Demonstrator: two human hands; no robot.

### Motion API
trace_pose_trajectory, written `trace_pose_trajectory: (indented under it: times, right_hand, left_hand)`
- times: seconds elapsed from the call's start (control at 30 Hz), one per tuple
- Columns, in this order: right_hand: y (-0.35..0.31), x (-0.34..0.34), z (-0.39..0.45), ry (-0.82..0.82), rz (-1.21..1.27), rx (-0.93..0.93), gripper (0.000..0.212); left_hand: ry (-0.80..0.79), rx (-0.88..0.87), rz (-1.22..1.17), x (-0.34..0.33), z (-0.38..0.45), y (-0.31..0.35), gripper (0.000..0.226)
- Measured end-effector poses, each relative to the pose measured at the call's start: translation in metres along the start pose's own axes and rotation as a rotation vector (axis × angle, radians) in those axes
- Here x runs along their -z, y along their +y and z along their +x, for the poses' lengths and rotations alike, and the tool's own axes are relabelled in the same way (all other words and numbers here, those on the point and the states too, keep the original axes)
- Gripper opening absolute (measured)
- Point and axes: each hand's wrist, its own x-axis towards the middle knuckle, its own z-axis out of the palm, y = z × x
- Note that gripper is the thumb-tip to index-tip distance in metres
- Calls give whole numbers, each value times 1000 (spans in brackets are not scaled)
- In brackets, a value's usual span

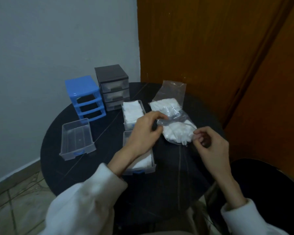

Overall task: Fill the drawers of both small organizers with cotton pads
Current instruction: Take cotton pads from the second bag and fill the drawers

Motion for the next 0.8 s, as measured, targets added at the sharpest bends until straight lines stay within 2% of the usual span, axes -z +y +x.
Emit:
trace_pose_trajectory:
  times: [0.23,0.6,0.8]
  right_hand:
    - [12,-15,4,-77,78,-79,18]
    - [12,-17,7,-60,60,-84,9]
    - [13,-13,5,-31,52,-98,19]
  left_hand:
    - [-248,3,53,-48,26,1,46]
    - [-207,-34,84,-56,24,-4,36]
    - [-171,-4,89,-58,23,-5,35]
